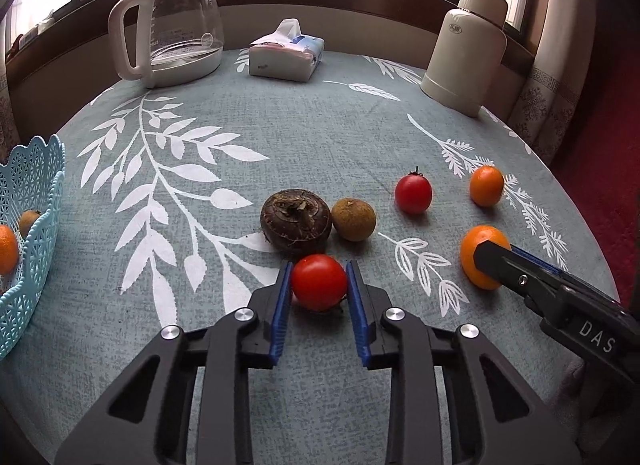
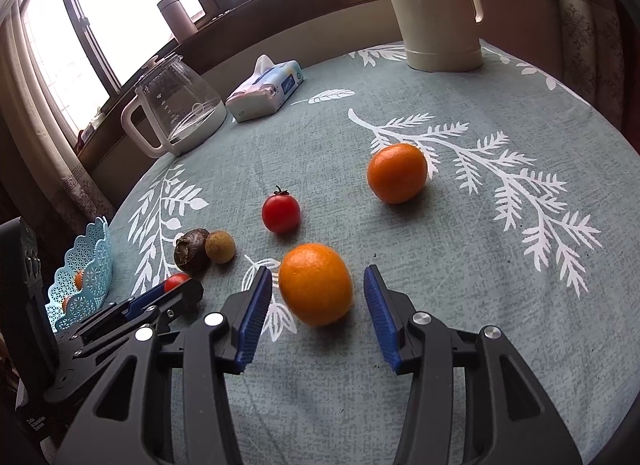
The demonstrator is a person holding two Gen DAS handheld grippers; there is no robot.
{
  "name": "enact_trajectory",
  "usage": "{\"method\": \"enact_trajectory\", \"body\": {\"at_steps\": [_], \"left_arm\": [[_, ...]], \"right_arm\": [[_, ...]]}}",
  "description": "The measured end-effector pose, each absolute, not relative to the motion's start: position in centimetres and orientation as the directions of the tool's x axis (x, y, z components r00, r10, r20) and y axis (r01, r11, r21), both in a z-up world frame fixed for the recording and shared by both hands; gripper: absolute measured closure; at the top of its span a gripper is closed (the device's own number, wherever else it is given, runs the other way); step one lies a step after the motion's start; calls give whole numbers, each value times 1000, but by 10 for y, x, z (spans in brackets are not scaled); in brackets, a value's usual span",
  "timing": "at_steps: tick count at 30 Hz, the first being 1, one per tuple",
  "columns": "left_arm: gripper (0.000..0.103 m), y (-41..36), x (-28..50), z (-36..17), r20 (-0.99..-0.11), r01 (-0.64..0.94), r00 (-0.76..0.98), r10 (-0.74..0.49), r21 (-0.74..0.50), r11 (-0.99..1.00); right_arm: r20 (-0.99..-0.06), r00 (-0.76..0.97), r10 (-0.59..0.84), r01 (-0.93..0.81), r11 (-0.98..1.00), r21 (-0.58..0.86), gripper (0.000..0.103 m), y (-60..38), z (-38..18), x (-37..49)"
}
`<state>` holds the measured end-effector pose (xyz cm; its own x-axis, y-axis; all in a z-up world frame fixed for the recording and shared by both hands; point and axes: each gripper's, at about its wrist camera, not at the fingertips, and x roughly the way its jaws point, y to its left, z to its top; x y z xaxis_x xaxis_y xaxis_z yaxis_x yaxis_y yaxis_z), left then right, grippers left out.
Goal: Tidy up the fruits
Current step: 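Grasp a red cherry tomato with the left tool while the right tool lifts the orange, then carry the cherry tomato into the blue basket and open the left tool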
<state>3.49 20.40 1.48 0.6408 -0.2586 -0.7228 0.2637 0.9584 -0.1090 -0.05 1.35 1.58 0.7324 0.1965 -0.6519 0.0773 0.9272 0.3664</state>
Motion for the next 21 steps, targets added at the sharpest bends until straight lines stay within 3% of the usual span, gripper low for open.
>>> {"method": "enact_trajectory", "body": {"at_steps": [10,15,21], "left_arm": [[75,212,21,24,-705,245,664,-251,-113,963],[75,216,15,28,-699,235,673,-241,-106,966],[75,226,8,40,-678,212,703,-213,-86,974]], "right_arm": [[-685,704,189,73,939,335,54,21,10,6],[-691,701,178,73,945,318,63,23,10,7],[-676,713,187,69,940,333,64,21,12,4]]}}
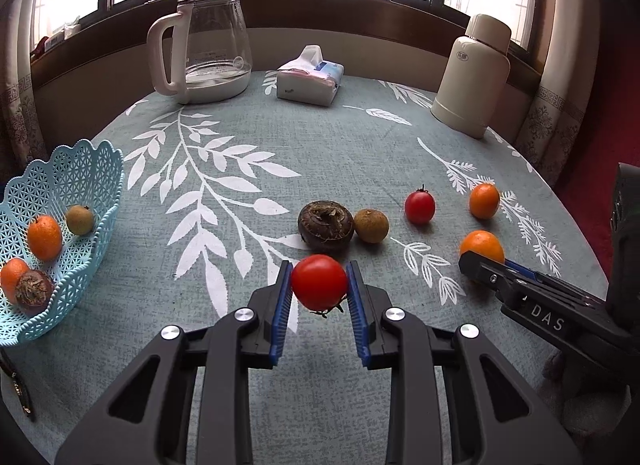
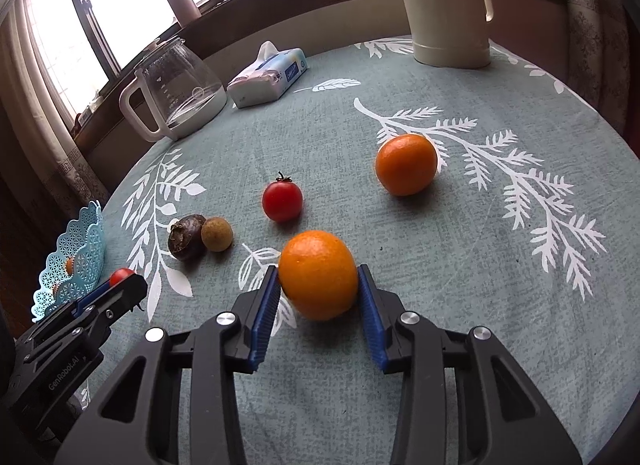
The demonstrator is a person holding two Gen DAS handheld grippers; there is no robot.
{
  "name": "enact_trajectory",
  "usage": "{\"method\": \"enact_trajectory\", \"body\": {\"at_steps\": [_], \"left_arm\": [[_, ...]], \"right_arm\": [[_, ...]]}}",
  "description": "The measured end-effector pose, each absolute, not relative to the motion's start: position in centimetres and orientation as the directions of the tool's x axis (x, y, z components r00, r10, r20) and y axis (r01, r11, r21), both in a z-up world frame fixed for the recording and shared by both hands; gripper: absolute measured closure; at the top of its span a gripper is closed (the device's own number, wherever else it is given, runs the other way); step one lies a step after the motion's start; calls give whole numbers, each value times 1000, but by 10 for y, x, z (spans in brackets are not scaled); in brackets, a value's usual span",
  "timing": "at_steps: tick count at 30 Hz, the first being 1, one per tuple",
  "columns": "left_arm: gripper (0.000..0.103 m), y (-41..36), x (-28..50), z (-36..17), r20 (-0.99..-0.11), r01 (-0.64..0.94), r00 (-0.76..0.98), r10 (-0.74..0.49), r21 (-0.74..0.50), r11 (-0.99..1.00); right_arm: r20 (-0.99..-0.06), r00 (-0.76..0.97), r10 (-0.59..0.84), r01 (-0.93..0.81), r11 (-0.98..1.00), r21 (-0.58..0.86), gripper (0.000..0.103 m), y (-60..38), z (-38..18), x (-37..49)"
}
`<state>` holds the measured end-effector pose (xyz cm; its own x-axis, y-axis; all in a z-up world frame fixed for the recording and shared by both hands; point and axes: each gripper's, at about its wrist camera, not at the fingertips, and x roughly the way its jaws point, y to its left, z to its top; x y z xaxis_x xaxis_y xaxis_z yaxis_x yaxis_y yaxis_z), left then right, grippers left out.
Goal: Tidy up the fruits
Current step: 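Carry the cherry tomato into the blue basket and open the left tool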
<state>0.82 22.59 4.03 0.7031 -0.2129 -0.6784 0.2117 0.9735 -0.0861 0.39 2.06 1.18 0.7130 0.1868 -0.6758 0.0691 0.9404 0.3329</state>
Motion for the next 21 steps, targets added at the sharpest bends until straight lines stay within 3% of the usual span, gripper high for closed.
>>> {"method": "enact_trajectory", "body": {"at_steps": [12,21], "left_arm": [[75,279,0,79,-597,62,798,-85,-59,996],[75,327,4,82,-585,-73,811,16,-74,995]], "right_arm": [[-671,715,197,66,936,345,64,19,12,3],[-672,714,197,67,936,345,64,18,12,3]]}}
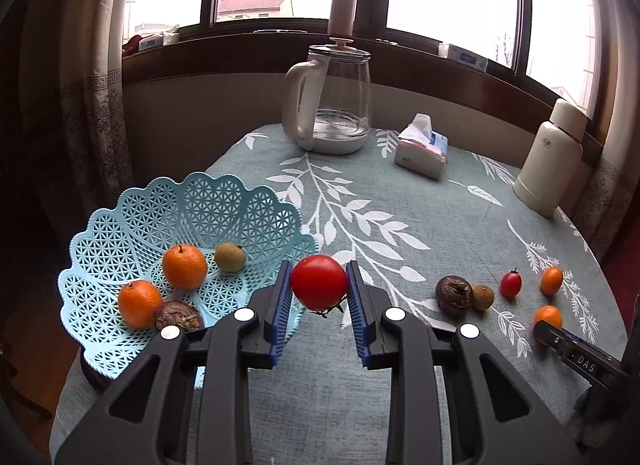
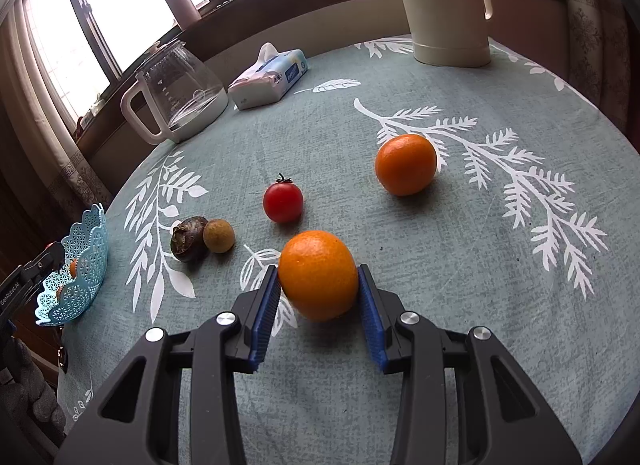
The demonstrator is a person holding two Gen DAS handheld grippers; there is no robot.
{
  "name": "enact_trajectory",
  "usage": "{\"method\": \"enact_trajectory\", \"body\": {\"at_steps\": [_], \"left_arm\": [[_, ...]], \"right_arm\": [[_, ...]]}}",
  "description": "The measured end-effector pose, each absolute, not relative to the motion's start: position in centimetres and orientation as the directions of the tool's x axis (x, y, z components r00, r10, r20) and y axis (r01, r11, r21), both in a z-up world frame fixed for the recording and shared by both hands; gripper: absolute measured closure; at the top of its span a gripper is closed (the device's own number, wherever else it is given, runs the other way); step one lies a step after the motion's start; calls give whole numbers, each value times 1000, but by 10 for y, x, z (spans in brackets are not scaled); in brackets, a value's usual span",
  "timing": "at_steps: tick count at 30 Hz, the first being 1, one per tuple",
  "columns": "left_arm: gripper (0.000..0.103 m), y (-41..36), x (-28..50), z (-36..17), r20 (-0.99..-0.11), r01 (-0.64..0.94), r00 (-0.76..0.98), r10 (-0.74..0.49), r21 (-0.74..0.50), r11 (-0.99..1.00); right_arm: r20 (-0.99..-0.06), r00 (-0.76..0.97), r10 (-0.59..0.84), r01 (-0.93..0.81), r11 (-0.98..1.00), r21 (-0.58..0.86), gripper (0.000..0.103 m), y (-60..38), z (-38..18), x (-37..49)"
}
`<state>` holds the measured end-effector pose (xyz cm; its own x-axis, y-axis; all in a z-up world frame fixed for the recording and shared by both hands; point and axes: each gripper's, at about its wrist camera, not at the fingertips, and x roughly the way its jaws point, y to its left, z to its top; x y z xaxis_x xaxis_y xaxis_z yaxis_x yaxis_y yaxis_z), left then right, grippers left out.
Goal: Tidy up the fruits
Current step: 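Carry the cherry tomato into the blue basket and open the left tool, then carry the held orange into the blue basket and open the right tool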
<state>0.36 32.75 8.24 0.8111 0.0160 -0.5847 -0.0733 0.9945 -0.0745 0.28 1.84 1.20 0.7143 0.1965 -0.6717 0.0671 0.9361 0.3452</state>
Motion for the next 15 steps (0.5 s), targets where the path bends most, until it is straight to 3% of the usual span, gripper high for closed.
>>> {"method": "enact_trajectory", "body": {"at_steps": [9,11,15], "left_arm": [[73,355,4,77,-595,-151,801,69,-90,984],[46,359,3,78,-595,-167,800,77,-97,981],[41,366,-1,82,-580,-193,809,96,-108,975]], "right_arm": [[-672,714,196,67,936,345,64,18,12,3],[-672,714,196,67,936,345,64,18,12,3],[-669,717,196,67,936,346,64,17,11,1]]}}
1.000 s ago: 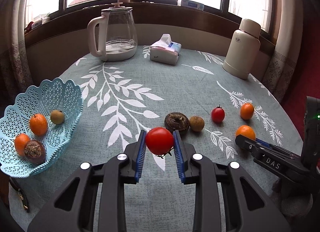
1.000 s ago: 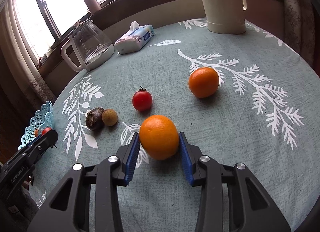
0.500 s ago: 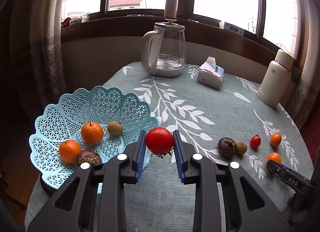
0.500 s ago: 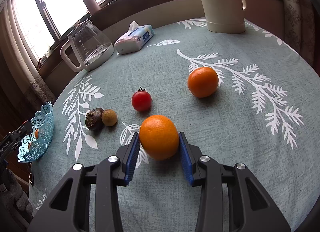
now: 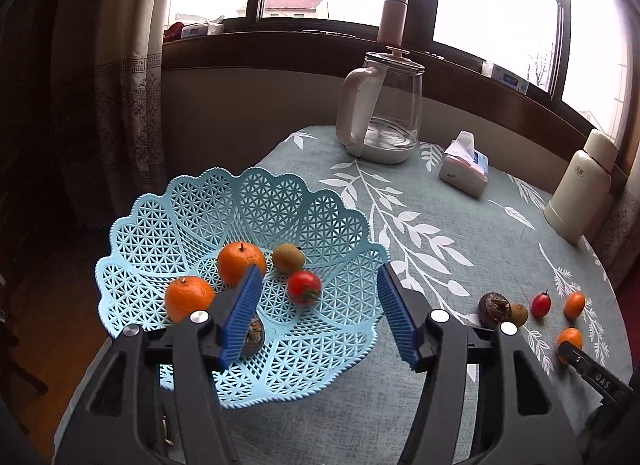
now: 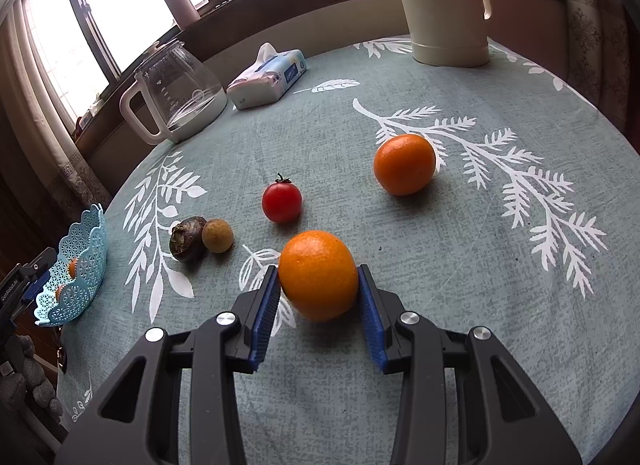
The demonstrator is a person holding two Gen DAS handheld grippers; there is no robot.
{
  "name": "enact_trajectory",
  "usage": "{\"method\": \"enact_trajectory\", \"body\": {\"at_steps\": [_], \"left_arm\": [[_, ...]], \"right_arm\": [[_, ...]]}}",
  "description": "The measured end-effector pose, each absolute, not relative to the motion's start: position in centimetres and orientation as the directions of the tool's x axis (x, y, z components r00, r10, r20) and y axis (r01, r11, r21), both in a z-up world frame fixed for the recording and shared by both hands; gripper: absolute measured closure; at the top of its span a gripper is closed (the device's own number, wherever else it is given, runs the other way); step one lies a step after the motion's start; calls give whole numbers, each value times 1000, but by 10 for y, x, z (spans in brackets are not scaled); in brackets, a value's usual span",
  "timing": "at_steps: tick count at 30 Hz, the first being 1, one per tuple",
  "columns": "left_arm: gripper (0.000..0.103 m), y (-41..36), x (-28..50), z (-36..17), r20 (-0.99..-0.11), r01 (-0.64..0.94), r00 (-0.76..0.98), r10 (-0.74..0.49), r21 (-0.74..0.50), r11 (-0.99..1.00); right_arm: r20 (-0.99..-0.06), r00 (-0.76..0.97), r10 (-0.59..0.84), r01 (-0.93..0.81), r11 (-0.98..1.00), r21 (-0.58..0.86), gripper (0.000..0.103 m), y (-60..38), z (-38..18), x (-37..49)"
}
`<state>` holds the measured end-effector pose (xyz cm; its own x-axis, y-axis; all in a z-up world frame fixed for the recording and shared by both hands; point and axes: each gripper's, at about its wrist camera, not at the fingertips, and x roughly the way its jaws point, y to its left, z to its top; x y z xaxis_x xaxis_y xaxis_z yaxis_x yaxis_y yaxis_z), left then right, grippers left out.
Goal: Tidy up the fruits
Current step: 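Carry the held orange into the blue basket and open the right tool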
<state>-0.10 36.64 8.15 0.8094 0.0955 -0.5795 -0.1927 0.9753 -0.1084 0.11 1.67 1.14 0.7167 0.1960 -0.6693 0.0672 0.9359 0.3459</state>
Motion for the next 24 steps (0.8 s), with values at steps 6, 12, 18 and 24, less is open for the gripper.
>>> {"method": "enact_trajectory", "body": {"at_steps": [6,12,18,24], "left_arm": [[35,386,-7,90,-558,-241,819,130,-130,962],[28,407,-14,103,-522,-274,837,165,-138,952],[21,428,-21,113,-492,-303,851,183,-177,936],[18,442,-28,121,-472,-315,862,186,-212,925]], "right_arm": [[-654,731,194,64,935,349,64,15,13,-2],[-637,745,195,49,937,345,64,18,20,-8],[-626,731,271,-33,931,364,64,45,33,-6],[-600,695,396,-183,905,385,64,106,57,6]]}}
